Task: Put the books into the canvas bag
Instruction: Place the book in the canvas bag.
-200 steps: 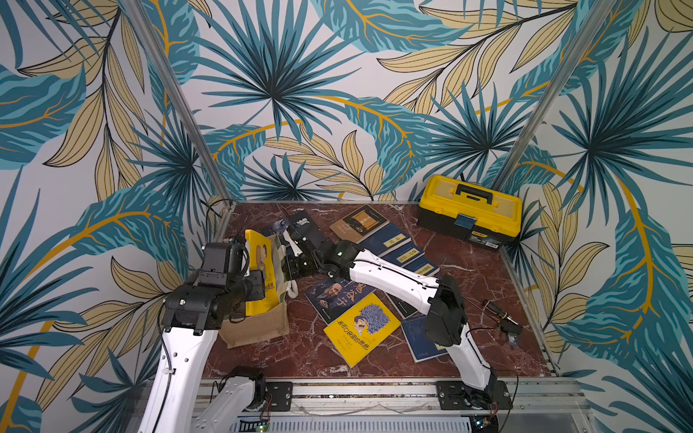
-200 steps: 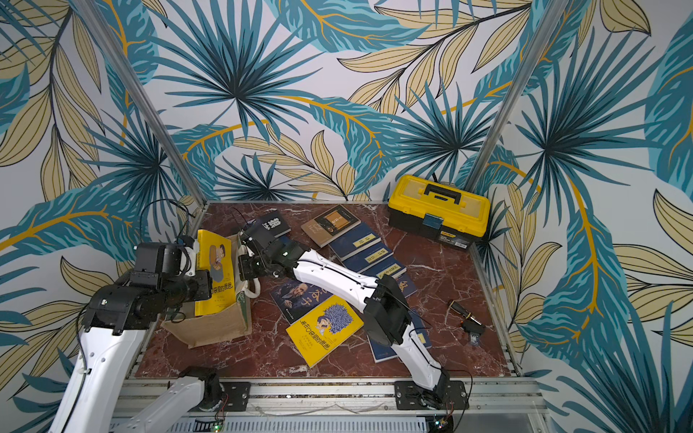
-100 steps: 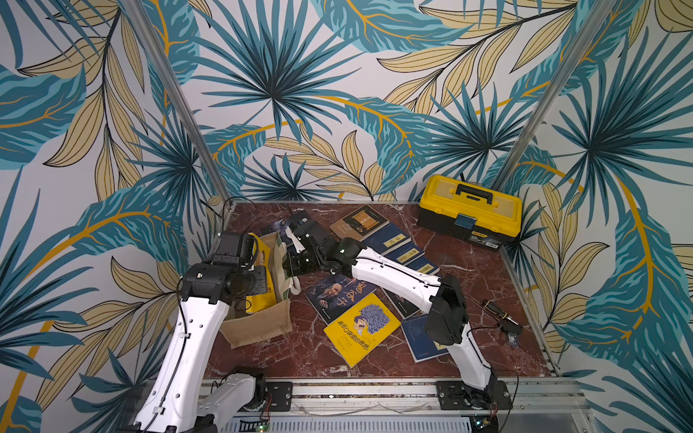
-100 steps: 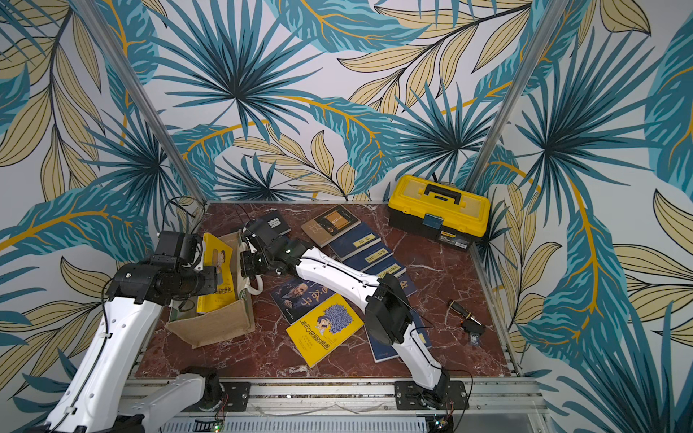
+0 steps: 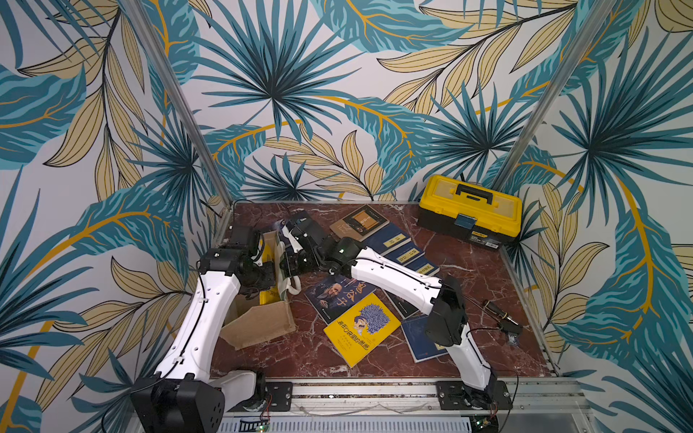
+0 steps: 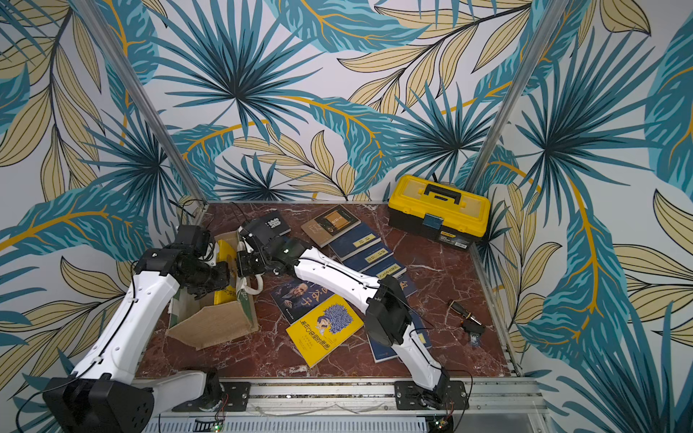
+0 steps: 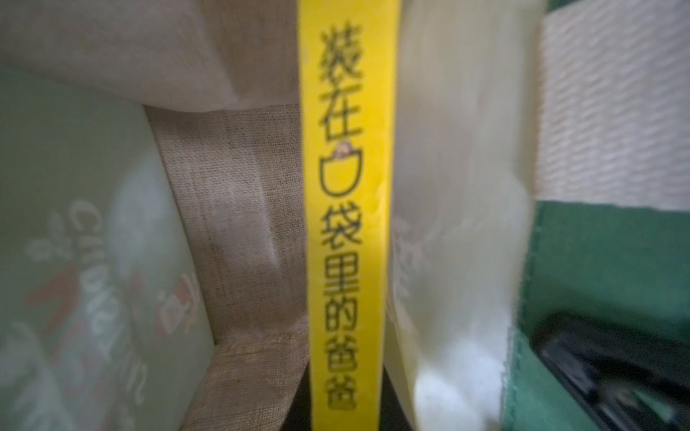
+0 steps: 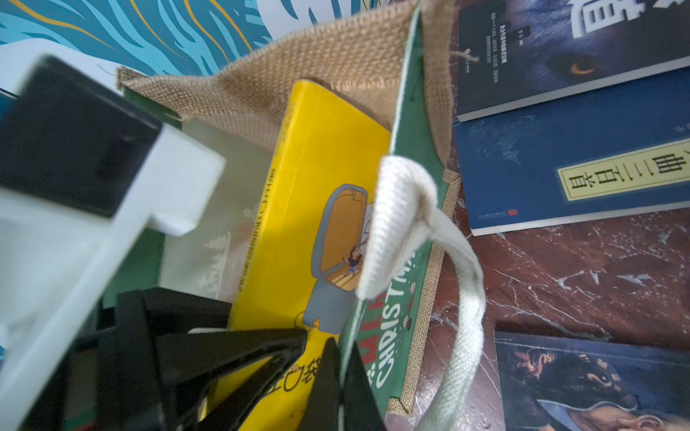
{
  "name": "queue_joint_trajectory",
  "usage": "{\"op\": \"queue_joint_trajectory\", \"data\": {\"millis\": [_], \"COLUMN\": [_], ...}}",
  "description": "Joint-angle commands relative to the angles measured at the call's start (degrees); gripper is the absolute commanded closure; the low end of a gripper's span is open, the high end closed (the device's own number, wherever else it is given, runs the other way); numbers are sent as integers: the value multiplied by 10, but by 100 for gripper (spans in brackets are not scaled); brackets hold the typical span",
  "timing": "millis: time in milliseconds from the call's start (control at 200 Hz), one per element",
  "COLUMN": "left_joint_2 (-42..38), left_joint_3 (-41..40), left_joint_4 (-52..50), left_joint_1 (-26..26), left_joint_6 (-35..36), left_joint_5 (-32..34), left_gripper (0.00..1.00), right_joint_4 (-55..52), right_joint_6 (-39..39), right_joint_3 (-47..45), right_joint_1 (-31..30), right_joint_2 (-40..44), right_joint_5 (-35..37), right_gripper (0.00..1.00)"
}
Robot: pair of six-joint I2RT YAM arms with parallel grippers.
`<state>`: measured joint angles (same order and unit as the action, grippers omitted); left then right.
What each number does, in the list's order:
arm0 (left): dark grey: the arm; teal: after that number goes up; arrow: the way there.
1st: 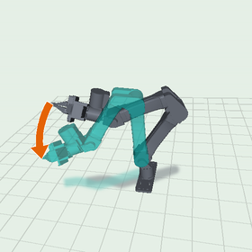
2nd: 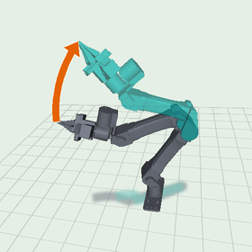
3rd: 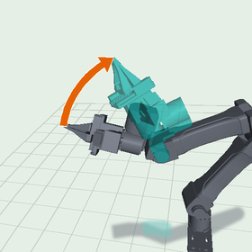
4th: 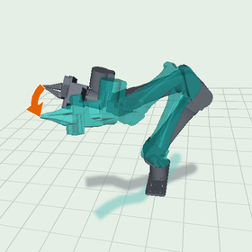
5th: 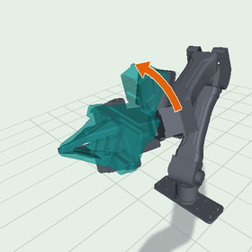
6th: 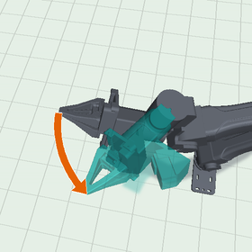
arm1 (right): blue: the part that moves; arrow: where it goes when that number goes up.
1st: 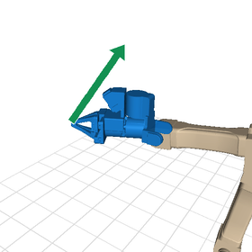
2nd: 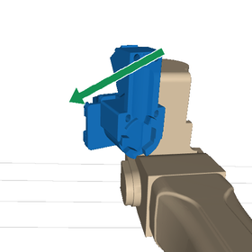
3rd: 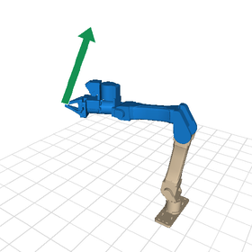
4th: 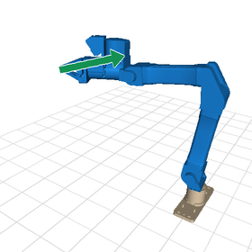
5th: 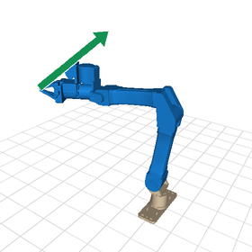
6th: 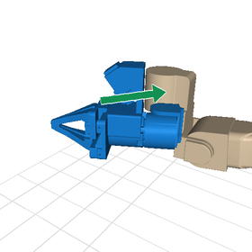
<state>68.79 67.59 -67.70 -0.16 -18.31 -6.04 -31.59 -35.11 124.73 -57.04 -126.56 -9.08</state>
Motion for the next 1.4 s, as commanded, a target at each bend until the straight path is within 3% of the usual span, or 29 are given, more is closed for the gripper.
{"op": "queue_joint_trajectory", "data": {"millis": [0,250,431,666,756,906,1027,1182,1262,1397], "left_joint_2": [-12,-10,15,-7,-21,-54,-74,-66,-50,-12], "left_joint_3": [-40,-154,-180,-138,-97,-50,-27,-26,-46,-83], "left_joint_4": [82,165,188,171,141,126,126,126,126,127], "left_joint_1": [36,122,144,148,148,148,148,143,140,140], "left_joint_6": [-6,-9,-10,1,13,23,17,15,14,-1], "left_joint_5": [-92,-160,-155,-153,-150,-155,-178,-240,-238,-207], "left_gripper": [100,100,100,57,48,43,43,64,70,70], "right_joint_4": [1,3,2,-3,-5,-4,-2,2,1,-4], "right_joint_6": [6,7,11,20,22,23,23,22,21,22], "right_joint_3": [8,7,7,5,5,5,7,11,18,27], "right_joint_1": [-3,-4,-4,-4,-4,-4,-4,-4,-4,-4], "right_joint_2": [-14,-17,-16,-13,-13,-14,-15,-18,-22,-26], "right_joint_5": [-7,-8,-8,3,6,10,11,12,12,14], "right_gripper": [100,100,100,100,100,100,100,100,100,100]}}
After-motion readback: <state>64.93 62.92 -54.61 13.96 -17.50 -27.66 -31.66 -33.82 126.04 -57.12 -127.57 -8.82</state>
